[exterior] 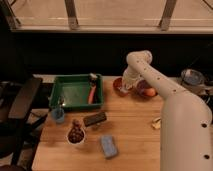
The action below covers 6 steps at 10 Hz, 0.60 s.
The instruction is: Wipe red bowl with towel
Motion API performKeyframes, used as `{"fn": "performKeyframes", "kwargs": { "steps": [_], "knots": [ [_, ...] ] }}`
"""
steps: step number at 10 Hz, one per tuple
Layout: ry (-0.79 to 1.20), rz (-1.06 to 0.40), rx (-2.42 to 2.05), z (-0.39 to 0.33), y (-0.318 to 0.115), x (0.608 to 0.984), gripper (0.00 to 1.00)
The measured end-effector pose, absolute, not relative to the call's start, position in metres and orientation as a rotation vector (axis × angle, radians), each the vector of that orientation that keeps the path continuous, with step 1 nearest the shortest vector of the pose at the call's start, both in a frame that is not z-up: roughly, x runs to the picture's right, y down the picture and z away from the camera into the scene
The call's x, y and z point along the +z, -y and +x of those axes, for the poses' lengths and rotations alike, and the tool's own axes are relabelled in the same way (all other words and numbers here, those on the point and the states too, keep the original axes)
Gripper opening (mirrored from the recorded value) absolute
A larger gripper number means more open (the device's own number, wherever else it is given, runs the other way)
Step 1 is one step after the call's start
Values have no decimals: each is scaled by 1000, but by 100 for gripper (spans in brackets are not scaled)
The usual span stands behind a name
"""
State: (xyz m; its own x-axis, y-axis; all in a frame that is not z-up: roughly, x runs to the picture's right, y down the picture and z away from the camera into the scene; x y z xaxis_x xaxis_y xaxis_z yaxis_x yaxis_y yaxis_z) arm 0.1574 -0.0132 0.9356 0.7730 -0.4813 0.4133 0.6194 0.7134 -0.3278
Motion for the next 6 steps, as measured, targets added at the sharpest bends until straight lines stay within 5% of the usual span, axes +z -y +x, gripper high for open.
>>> {"fn": "performKeyframes", "kwargs": {
  "steps": [6],
  "knots": [
    [315, -434, -619, 148, 48, 966, 0]
  ]
}}
